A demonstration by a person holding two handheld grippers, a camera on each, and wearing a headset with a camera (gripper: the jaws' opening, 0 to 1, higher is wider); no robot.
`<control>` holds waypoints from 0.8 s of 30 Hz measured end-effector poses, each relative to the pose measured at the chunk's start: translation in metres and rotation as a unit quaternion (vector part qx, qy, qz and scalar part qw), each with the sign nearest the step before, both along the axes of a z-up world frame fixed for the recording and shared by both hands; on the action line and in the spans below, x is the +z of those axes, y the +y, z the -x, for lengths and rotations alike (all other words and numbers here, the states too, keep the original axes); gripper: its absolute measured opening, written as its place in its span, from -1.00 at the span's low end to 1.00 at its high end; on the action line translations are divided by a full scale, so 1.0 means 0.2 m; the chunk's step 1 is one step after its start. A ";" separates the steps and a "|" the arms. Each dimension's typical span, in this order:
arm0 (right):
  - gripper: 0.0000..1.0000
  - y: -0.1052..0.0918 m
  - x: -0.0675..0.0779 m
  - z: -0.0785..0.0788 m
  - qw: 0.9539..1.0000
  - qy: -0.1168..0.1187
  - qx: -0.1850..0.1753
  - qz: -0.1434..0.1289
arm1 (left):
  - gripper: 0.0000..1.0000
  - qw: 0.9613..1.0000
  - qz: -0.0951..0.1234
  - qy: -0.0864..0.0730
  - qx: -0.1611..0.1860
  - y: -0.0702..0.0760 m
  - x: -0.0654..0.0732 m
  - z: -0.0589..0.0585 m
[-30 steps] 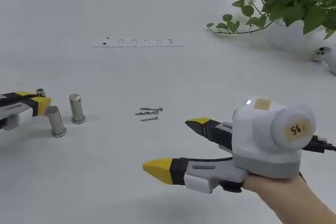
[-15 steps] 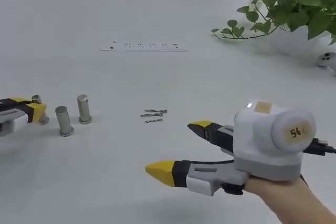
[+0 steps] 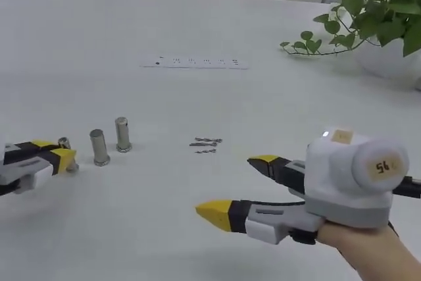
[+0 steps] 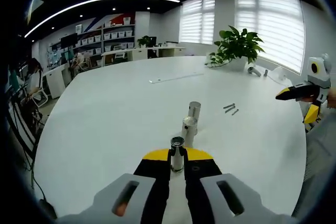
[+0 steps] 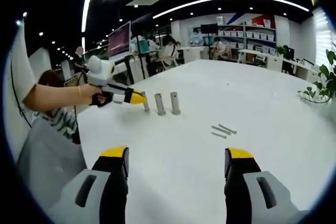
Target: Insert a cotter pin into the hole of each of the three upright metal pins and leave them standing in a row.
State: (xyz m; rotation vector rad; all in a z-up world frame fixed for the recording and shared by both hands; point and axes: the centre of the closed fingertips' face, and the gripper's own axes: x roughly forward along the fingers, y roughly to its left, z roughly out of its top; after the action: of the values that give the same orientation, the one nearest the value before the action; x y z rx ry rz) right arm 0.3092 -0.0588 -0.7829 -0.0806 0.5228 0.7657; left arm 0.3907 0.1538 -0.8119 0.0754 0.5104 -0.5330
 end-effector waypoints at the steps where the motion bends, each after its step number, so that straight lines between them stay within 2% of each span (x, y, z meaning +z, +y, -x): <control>1: 0.51 0.00 0.00 0.00 1.000 0.001 -0.002 0.001 | -0.86 1.000 0.001 0.001 -0.001 -0.02 0.00 0.01; 6: 0.47 -0.01 0.01 0.00 1.000 0.001 -0.004 -0.004 | -0.86 1.000 0.008 0.004 -0.011 -0.10 0.01 0.07; 10: 0.43 -0.02 0.01 0.00 1.000 0.001 -0.003 -0.002 | -0.86 0.999 0.029 0.012 -0.012 -0.17 0.01 0.09; 12: 0.41 -0.03 0.01 0.00 1.000 0.000 -0.003 -0.002 | -0.86 1.000 0.022 0.005 -0.009 -0.19 0.01 0.10; 14: 0.38 -0.04 0.02 0.00 1.000 -0.001 -0.003 -0.004 | -0.86 1.000 0.020 0.004 -0.008 -0.22 0.01 0.10; 24: 0.31 -0.05 0.02 0.00 1.000 0.000 -0.008 -0.012 | -0.86 1.000 0.024 0.009 -0.005 -0.35 0.00 0.13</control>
State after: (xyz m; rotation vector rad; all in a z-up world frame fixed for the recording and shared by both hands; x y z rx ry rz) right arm 0.3097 -0.0693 -0.7789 -0.0533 0.5138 0.7565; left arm 0.3653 0.0837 -0.8120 0.0280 0.5145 -0.5563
